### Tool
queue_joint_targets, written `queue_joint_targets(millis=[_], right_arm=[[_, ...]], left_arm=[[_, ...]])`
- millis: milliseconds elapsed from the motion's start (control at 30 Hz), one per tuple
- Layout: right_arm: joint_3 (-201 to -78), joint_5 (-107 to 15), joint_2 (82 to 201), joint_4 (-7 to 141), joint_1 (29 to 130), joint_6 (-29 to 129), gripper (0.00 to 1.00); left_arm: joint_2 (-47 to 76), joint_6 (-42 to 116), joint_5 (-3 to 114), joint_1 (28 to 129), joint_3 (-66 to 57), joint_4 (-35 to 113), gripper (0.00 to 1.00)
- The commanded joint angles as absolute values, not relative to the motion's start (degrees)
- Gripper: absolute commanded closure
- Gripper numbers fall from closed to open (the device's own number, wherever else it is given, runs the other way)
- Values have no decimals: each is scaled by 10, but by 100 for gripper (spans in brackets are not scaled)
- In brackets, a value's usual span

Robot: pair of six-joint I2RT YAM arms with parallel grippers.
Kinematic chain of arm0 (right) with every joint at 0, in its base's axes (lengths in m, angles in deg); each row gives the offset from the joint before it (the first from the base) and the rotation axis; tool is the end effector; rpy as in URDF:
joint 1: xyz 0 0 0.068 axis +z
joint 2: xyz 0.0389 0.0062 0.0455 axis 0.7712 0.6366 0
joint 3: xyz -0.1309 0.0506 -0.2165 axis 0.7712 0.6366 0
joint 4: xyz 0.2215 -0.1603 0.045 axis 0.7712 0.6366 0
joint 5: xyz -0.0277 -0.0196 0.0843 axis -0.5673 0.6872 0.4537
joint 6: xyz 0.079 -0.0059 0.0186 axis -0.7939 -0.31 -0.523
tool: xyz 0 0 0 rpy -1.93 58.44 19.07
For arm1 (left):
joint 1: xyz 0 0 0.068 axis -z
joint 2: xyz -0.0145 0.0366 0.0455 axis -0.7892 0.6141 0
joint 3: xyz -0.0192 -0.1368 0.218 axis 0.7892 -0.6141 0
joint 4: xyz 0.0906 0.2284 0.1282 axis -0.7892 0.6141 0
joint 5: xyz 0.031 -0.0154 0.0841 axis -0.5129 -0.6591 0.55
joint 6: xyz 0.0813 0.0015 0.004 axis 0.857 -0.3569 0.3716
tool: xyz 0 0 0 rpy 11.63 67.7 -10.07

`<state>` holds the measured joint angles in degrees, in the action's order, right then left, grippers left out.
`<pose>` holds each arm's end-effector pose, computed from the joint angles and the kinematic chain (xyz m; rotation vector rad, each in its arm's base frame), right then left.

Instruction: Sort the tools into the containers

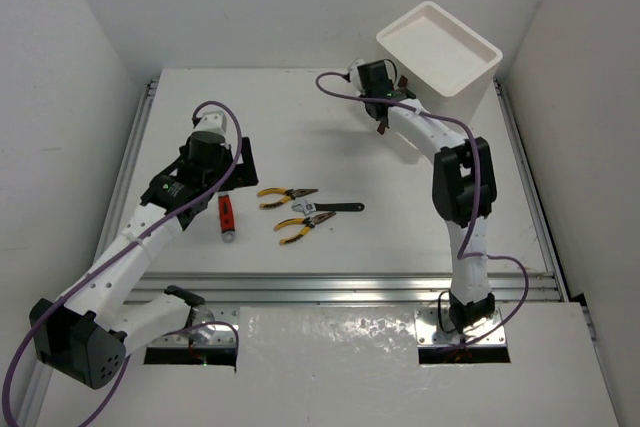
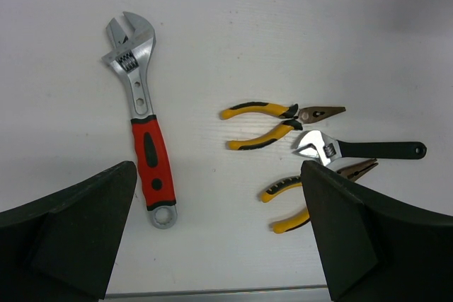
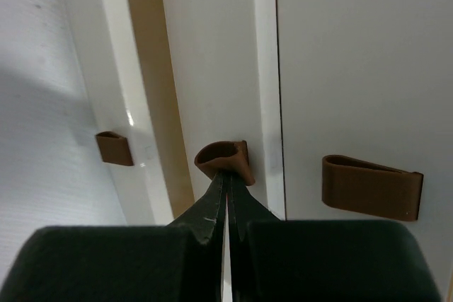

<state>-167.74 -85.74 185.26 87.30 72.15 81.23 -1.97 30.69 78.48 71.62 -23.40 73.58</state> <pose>0.5039 0.1606 0.1918 -0.6175 2.1675 -0.6592 0.2613 -0.0734 0.2721 -0.1157 2.2121 -0.0726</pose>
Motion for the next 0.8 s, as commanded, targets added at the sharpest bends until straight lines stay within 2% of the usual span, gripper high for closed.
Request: queue_joint_targets(millis=[0, 367, 433, 533, 567, 633, 767], right_arm=[[-1680, -870, 1839, 842, 696, 833, 100], [-1628, -865, 1828, 795, 688, 872, 100], [-1648, -783, 1821, 845, 688, 818, 100], [-1694, -670, 1807, 925, 688, 739, 82], [-1702, -654, 1807, 933, 687, 719, 70], [-1730, -632, 1823, 956, 687, 712, 59], [-1764, -661, 1871, 980, 687, 731, 54]], left_arm=[[-33, 313, 781, 710, -233, 713, 0], [-32, 313, 779, 710, -234, 713, 0], [-32, 313, 777, 710, -234, 713, 0], [-29, 314, 775, 710, -233, 713, 0], [-29, 314, 775, 710, -233, 712, 0], [-29, 315, 774, 710, -234, 713, 0], [-29, 315, 770, 710, -235, 712, 0]])
